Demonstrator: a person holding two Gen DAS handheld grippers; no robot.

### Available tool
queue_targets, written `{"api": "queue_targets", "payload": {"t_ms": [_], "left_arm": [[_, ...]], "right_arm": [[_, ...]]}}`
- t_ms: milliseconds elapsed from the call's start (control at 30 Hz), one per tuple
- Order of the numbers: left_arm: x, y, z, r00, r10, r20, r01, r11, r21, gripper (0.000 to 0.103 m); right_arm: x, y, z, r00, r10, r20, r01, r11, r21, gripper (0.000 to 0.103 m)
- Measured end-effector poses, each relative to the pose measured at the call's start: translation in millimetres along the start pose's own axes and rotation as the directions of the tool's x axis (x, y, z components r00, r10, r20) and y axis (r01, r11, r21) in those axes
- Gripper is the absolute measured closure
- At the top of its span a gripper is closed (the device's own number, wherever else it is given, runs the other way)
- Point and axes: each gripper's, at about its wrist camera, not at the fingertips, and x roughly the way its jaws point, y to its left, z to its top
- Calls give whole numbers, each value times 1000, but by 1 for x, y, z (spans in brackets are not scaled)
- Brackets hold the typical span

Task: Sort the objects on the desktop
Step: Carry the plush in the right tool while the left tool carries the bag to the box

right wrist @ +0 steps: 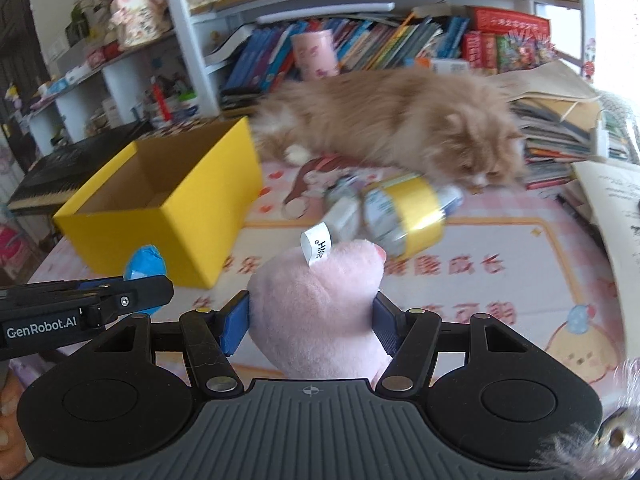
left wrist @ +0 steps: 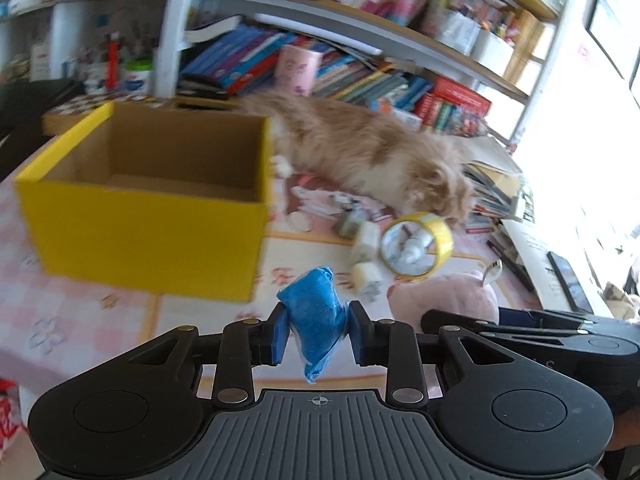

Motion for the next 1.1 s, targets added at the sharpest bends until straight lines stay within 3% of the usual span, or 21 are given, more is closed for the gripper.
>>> {"api": "queue_targets", "payload": {"t_ms": [333, 667, 1100], "left_arm": [[-47, 57, -22, 1000, 16, -5, -17, 999, -45, 74], [-86, 98, -48, 999, 15, -35, -17, 999, -44, 74], [-114, 125, -62, 1000, 2, -16, -3, 999, -52, 74]], "right_arm": [[-9, 79, -34, 999, 42, -28, -44, 995, -91, 43], [-15, 134, -70, 997, 47, -66, -51, 997, -64, 43], [-23, 185, -83, 995, 66, -80, -75, 989, -124, 43]]}}
